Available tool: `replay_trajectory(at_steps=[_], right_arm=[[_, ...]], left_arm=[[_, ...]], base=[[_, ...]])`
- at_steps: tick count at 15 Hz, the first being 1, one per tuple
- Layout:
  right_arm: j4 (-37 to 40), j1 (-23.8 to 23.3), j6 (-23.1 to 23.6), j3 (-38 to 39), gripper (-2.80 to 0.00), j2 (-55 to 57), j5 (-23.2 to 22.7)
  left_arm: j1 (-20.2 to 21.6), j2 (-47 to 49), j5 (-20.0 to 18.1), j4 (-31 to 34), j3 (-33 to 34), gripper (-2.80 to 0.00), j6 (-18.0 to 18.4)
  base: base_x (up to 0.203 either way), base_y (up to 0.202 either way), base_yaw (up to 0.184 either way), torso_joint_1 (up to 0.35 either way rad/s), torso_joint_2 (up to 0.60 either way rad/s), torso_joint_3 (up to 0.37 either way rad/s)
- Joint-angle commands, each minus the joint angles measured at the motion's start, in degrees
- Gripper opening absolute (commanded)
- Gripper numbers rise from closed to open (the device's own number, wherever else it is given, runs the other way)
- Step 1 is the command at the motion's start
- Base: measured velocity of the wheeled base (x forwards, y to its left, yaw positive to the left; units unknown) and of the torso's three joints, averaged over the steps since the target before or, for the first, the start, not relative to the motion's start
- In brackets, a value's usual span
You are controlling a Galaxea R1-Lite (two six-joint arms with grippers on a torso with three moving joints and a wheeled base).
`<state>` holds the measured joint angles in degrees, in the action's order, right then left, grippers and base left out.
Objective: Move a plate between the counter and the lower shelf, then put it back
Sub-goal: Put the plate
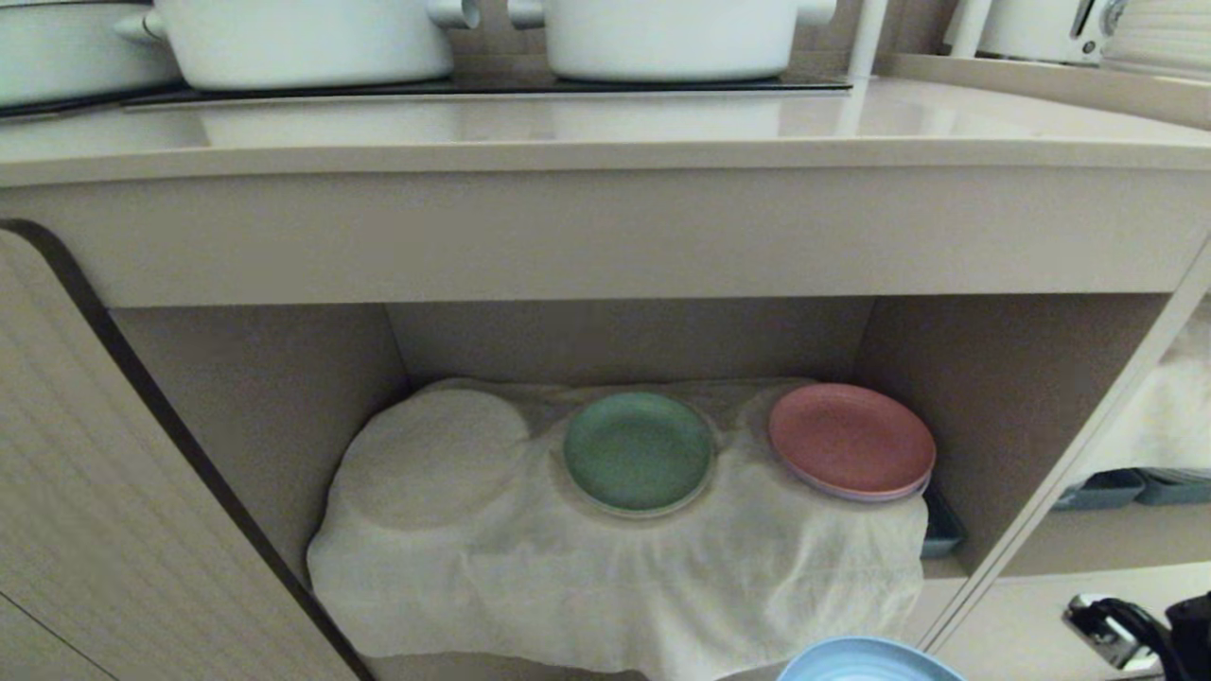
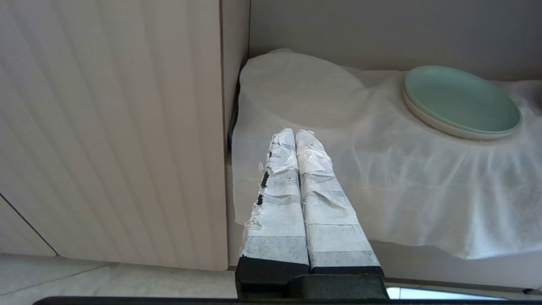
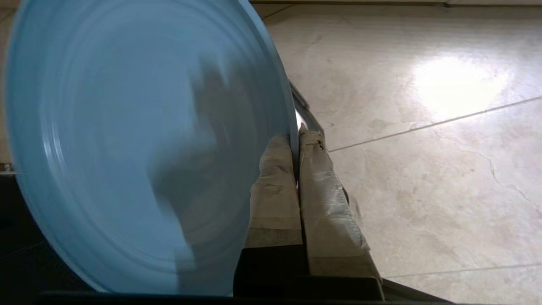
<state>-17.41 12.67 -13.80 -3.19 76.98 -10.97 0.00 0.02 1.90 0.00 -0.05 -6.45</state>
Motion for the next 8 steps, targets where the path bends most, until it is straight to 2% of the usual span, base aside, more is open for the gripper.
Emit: replay_trajectory(at_steps=[1,8], right_arm=[[-0.08,-0.01,-0.09,0.21,-2.8,-0.19,-0.19],[-0.26,0.34,-0.17,1.52,-2.8,-1.05,-0.28]], left_arm=[[0.0,-0.02,0.03,0.0,0.05,-2.8,-0.06],[0.0,-0.02,0.03,0.0,-0.04,-2.8,-0.14]], base=[[0.0,0.0,0.0,0.0,0.0,0.0],[0.0,0.0,0.0,0.0,0.0,0.0]])
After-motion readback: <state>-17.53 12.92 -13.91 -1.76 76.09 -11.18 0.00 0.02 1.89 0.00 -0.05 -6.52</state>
